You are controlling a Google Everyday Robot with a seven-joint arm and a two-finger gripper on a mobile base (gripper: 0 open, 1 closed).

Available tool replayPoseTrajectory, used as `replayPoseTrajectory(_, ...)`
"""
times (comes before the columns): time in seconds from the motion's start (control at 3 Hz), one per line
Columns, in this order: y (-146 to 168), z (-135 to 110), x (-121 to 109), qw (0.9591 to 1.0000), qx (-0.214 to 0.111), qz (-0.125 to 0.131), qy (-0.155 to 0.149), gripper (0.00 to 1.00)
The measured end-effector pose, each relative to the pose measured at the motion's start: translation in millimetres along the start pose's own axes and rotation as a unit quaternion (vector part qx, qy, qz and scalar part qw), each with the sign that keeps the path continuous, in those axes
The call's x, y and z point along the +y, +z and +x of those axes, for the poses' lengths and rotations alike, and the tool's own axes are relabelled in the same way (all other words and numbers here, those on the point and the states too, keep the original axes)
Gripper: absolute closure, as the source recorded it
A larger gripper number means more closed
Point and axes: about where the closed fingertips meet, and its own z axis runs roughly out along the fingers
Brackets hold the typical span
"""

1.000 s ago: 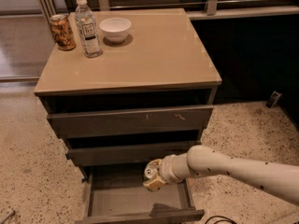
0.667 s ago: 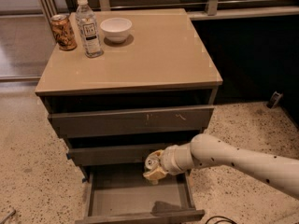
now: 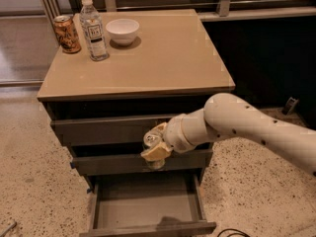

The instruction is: Pick green can from bottom drawer and place on counter

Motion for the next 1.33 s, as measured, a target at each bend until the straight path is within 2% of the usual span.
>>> replayPoseTrajectory(0.33, -50.9, -61.0, -4.9, 0.9992, 0.005, 0.028, -0.027, 1.0)
replayPoseTrajectory(0.67, -51.0, -61.1, -4.9, 0.9992, 0.005, 0.028, -0.027, 1.0)
replayPoseTrajectory(1.0, -73.8, -85.2, -10.7, 0.9995, -0.009, 0.029, -0.01, 1.0)
replayPoseTrajectory(1.33, -111.9, -128.6, -20.8, 0.9991, -0.027, 0.031, -0.002, 1.0)
